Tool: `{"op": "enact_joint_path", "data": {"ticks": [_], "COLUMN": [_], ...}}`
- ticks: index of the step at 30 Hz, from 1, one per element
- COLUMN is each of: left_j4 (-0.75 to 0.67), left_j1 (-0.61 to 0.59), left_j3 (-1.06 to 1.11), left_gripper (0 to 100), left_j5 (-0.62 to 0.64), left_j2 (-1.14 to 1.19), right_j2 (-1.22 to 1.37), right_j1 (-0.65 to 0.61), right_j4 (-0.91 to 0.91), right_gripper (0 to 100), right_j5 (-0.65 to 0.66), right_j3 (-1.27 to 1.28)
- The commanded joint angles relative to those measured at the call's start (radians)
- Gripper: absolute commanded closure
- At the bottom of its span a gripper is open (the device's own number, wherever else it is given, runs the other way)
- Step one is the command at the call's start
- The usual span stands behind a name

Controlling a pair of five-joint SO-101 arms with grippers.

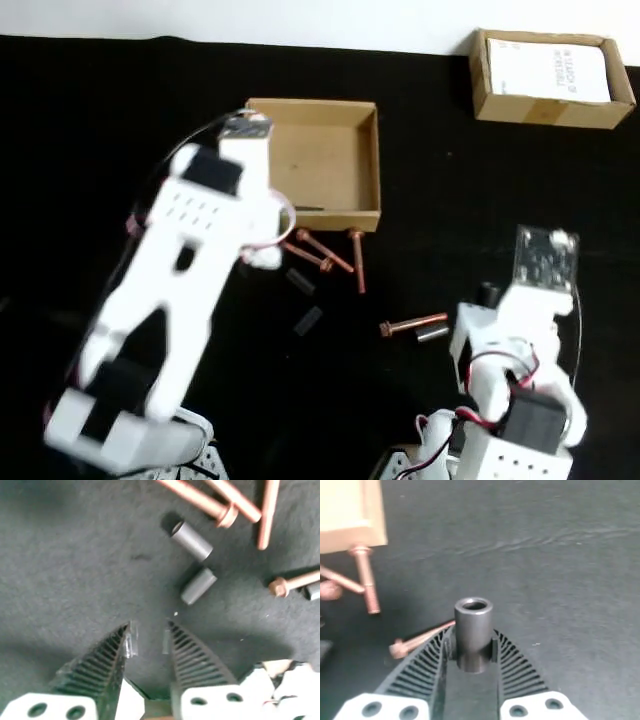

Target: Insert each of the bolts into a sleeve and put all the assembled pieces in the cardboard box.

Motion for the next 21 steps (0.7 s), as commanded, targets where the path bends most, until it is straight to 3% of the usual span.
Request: {"op": "enact_joint_path", "data": {"ticks": [1,9,21], "left_j4": [0.04,0.043,0.04], "left_j1": [0.054,0.163,0.231], "left_j3": [-0.262,-0.664,-1.113], "left_gripper": [87,87,87], "left_j5": [0.035,0.06,0.061], "left_j2": [0.208,0.578,0.955], "right_j2": [-0.125,-0.326,-0.355], "right_j1": [0.104,0.226,0.22], "right_j4": [-0.051,-0.079,-0.079], "right_gripper": [99.2,99.2,99.2], "right_j5": [0.048,0.157,0.176], "right_j3": [0.093,0.228,0.232]}}
